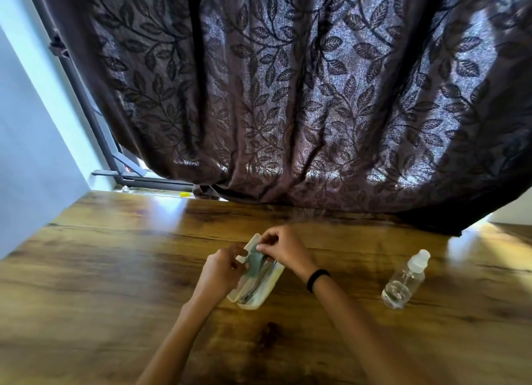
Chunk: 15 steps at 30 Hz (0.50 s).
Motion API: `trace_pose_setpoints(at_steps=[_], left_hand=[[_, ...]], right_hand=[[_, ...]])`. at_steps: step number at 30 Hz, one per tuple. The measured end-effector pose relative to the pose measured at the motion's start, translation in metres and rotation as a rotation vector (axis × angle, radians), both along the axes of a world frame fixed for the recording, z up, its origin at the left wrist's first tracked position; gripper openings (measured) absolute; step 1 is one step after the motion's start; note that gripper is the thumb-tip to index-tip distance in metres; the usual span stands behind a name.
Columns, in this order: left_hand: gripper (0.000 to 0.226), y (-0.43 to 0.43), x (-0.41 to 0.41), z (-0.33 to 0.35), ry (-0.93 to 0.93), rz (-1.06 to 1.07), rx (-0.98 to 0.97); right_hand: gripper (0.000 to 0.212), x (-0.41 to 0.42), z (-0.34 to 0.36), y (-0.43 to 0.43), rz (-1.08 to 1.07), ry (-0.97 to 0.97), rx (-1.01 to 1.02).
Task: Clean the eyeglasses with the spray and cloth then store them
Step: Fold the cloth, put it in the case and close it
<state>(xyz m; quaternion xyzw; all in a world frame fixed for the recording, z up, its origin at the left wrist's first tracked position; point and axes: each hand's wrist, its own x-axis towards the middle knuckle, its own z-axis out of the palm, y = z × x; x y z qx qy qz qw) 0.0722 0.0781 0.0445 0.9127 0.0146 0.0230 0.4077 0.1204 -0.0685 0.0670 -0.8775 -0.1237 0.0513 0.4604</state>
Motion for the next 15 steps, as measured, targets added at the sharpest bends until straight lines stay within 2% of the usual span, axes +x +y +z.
trace_pose_setpoints(at_steps=[4,10,13,15], left_hand=[[0.024,-0.005,-0.002,-0.003,-0.064,-0.043,0.238],[0.029,0.002,0.006,0.002,-0.259,0.063,0.329],[0.027,0.006,0.016,0.002,-0.124,0.019,0.306],[0.025,0.008,0.021,0.004,0.058,-0.059,0.136]], right_hand=[[0.012,-0.001,-0.015,-0.001,-0.015,-0.067,-0.145],[0.014,-0.006,-0.027,-0.012,-0.041,-0.119,-0.147],[0.016,-0.007,-0.03,-0.018,-0.046,-0.144,-0.128],[0.016,-0.009,-0.032,-0.022,-0.047,-0.149,-0.083]])
